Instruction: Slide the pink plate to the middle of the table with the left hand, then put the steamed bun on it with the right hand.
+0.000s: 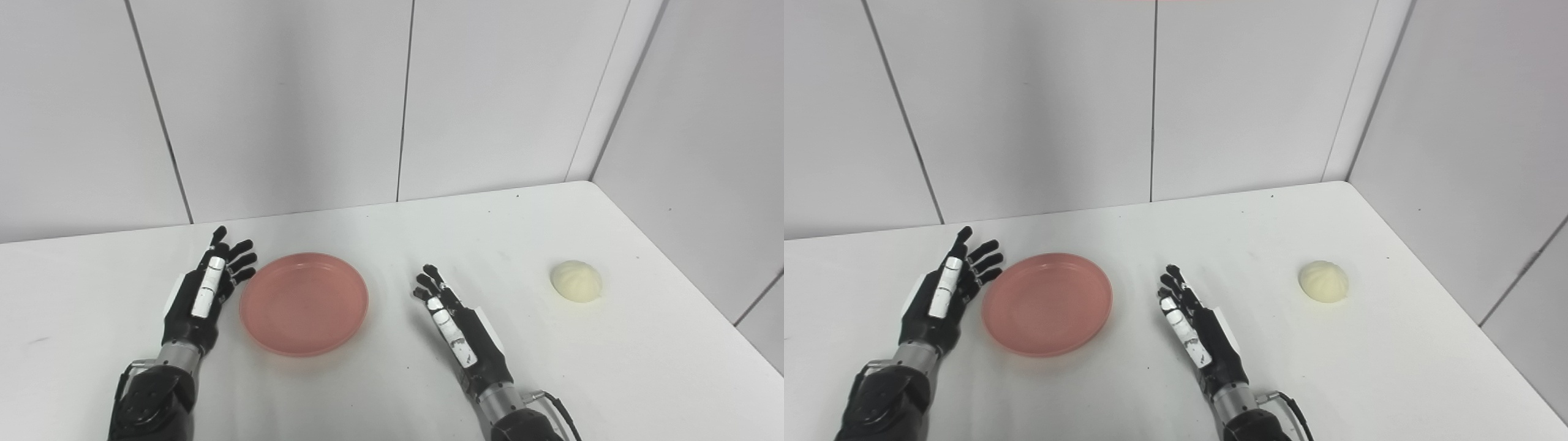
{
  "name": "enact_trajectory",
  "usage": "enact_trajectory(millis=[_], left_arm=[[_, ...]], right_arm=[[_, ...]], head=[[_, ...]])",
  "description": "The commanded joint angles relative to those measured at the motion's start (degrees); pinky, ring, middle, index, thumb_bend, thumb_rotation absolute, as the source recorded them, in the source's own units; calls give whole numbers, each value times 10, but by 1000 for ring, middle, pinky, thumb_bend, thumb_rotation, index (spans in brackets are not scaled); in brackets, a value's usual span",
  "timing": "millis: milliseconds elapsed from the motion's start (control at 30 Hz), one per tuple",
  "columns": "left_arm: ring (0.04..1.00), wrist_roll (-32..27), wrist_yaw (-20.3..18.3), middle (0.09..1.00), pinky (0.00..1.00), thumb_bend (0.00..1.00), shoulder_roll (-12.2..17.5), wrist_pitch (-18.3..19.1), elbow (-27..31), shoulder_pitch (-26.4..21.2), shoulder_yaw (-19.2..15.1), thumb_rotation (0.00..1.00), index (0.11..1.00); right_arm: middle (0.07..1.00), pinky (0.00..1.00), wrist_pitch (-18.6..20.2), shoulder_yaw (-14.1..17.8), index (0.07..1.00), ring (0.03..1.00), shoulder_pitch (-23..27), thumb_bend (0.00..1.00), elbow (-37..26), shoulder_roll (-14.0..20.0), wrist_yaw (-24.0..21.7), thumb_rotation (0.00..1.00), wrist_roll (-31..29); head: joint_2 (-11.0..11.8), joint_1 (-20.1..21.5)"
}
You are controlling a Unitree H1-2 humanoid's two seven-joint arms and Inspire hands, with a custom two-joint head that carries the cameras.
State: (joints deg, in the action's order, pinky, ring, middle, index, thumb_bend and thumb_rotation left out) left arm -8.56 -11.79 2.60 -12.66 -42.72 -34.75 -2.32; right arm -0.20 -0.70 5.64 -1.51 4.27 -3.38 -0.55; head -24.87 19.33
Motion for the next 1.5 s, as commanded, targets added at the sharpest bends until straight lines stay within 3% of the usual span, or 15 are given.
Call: enact_trajectory(millis=[0, 167, 333, 400, 533, 600, 700, 767, 900, 1033, 1200, 1300, 1467], left_arm=[[840, -7, -8, 858, 836, 798, 11, -8, -23, 1, -6, 833, 1000], [833, -7, -9, 858, 814, 785, 13, -16, -33, -2, -9, 832, 1000], [831, -8, -13, 856, 800, 761, 13, -10, -27, -1, -9, 843, 1000], [829, -9, -13, 853, 799, 767, 13, -2, -19, 1, -9, 840, 1000], [824, -8, -11, 845, 797, 765, 13, 9, -5, 4, -10, 839, 1000], [825, -7, -11, 847, 796, 762, 12, 13, -1, 5, -10, 838, 1000], [834, -5, -11, 850, 804, 748, 9, 15, 3, 5, -9, 836, 1000], [838, -3, -11, 852, 809, 744, 8, 15, 3, 5, -7, 840, 1000], [833, 3, -9, 843, 799, 729, 6, 18, 9, 8, -2, 856, 1000], [840, 5, -12, 849, 801, 707, 4, 19, 15, 9, 1, 860, 1000], [844, 3, -11, 848, 797, 729, 3, 41, 40, 17, 8, 856, 1000], [844, 3, -11, 847, 810, 697, 3, 47, 47, 19, 10, 861, 1000], [843, 5, -10, 847, 815, 677, 3, 50, 49, 20, 13, 862, 1000]], right_arm=[[921, 955, -30, -9, 939, 899, 4, 739, 7, -9, 21, 891, 40], [903, 879, -56, -6, 911, 881, 5, 760, -2, -11, 71, 867, 105], [857, 811, -62, 25, 880, 834, 24, 795, -63, 4, 113, 795, 148], [826, 763, -40, 39, 874, 794, 33, 835, -95, 19, 111, 768, 160], [808, 691, 48, 51, 891, 767, 47, 803, -190, 49, 84, 674, 216], [817, 695, 122, 58, 871, 780, 61, 815, -250, 69, 52, 621, 241], [820, 693, 229, 60, 840, 784, 82, 849, -323, 126, -15, 607, 326], [826, 693, 264, 72, 838, 788, 95, 863, -351, 159, -73, 595, 385], [888, 687, 271, 106, 852, 843, 114, 893, -366, 191, -168, 571, 459], [877, 673, 271, 135, 826, 853, 140, 923, -355, 218, -279, 520, 549], [828, 585, 271, 121, 799, 777, 160, 964, -334, 262, -409, 596, 683], [841, 575, 269, 109, 791, 779, 175, 958, -315, 277, -470, 581, 738], [833, 580, 261, 93, 782, 775, 197, 931, -262, 287, -503, 578, 767]], head=[[2, 5], [4, 8], [9, 8], [8, 8], [9, 10], [11, 11], [15, 10], [15, 10], [17, 10], [17, 9], [18, 9], [19, 9], [19, 8]])
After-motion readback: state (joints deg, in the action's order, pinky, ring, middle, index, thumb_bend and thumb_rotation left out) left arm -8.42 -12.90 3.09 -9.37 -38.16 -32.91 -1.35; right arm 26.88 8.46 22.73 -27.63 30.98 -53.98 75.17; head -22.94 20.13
